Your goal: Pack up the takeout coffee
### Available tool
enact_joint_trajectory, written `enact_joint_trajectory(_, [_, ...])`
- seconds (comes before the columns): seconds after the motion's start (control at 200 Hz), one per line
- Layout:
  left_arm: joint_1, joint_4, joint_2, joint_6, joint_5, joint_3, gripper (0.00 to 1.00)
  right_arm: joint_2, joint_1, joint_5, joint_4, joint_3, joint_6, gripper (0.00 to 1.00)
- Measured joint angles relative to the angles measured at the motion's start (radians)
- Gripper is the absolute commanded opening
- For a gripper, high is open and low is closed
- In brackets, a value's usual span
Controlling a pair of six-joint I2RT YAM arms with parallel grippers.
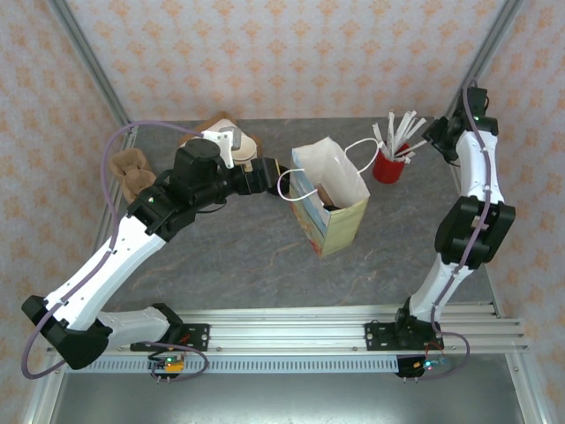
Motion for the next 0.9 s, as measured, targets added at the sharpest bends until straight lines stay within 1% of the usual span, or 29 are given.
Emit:
enact_joint_trajectory(0.19, [0.0,-0.016,-0.007,0.0,-0.005,-0.001,0.92,0.097,0.0,-0.077,0.018,0.058,0.016,0.42])
enact_joint_trajectory(0.39, [0.0,-0.017,-0.016,0.0,-0.018,-0.002,0.92,0.134,0.0,-0.091,0.028,0.074,0.011,0.3])
enact_joint_trajectory(0.5, [0.0,-0.017,-0.016,0.0,-0.018,-0.007,0.92,0.138,0.0,-0.095,0.03,0.077,0.007,0.21])
enact_joint_trajectory(0.661, [0.0,-0.017,-0.016,0.0,-0.018,-0.016,0.92,0.143,0.0,-0.098,0.03,0.091,0.0,0.15])
enact_joint_trajectory(0.896, [0.0,-0.018,-0.016,0.0,-0.018,-0.023,0.91,0.135,0.0,-0.097,0.029,0.095,-0.001,0.12])
